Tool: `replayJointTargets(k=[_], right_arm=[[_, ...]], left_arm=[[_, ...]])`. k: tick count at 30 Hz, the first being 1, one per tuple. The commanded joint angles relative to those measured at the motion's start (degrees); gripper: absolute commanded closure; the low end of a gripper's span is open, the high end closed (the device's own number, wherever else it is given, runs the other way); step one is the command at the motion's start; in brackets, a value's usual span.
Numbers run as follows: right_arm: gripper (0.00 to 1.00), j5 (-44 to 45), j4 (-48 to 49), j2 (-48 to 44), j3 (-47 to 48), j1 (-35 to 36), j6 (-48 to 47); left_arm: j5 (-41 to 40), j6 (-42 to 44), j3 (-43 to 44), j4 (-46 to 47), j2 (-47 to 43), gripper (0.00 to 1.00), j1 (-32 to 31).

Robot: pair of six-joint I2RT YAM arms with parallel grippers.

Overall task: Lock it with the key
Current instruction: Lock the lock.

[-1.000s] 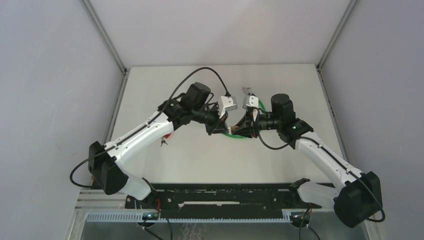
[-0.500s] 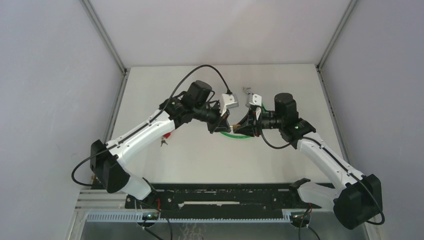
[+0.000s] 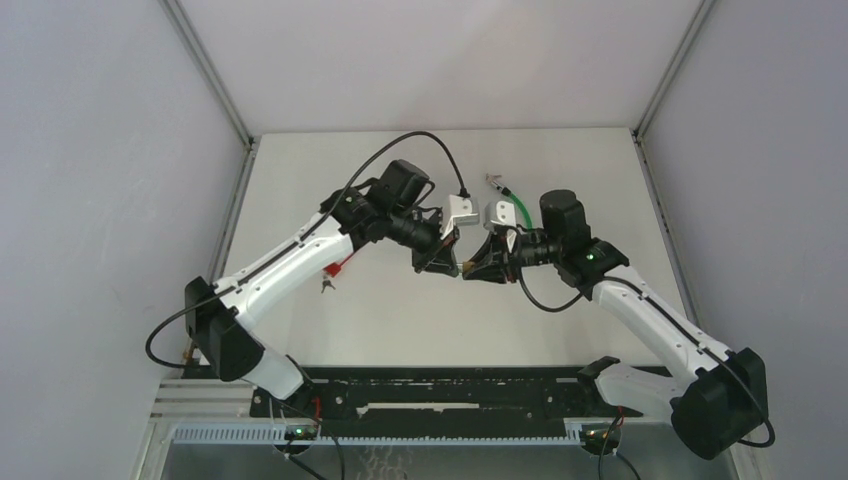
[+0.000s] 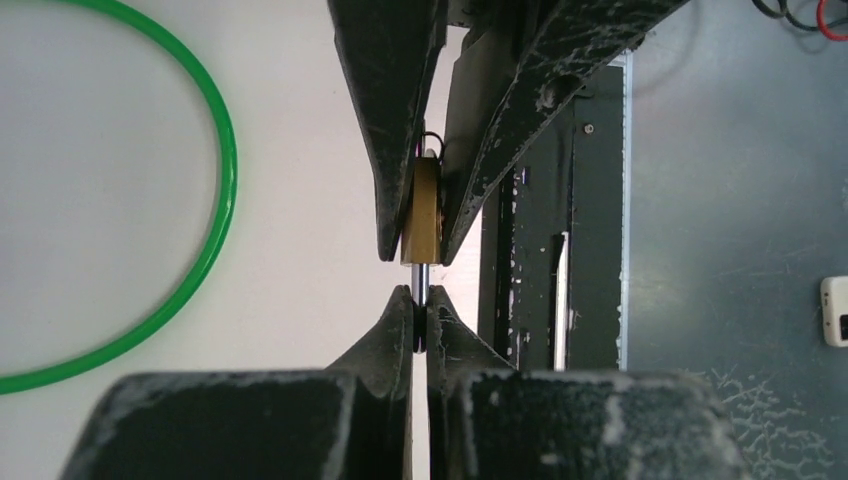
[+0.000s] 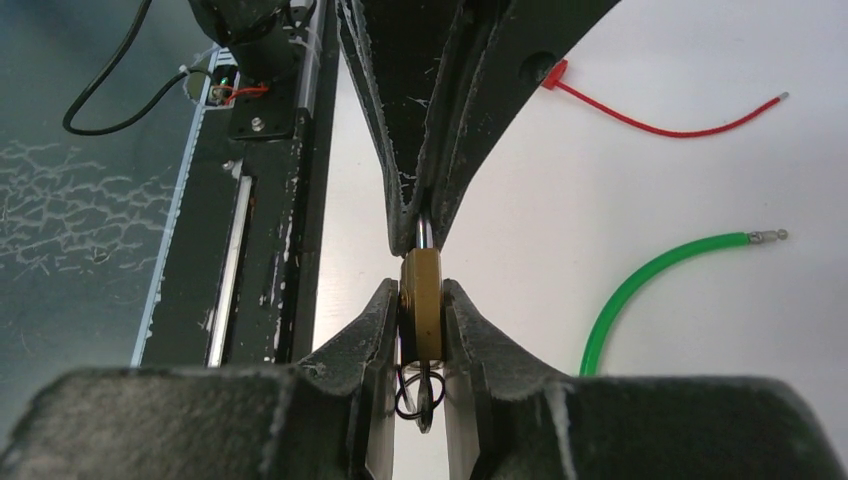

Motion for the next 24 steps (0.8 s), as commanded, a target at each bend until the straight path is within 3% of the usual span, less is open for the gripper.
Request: replayJointTargets(k=[1,13,24], right_arm=[[1.0,-3.9,4.4,0.0,3.4,4.6,-4.2],[1.0,-2.2,2.1,-2.0,3.4,1.4,-4.6],[0.57,-6.5,-0.5,-4.8,3.4,-8.8,-3.0]], left_arm=[[10.0,2.3,7.9,14.3,2.0,1.0,-4.8],[4.0,5.9,6.3,12.5,0.3,1.0,-5.2],[-1.4,7.3,2.0,14.4,-4.2,1.0,-2.1]])
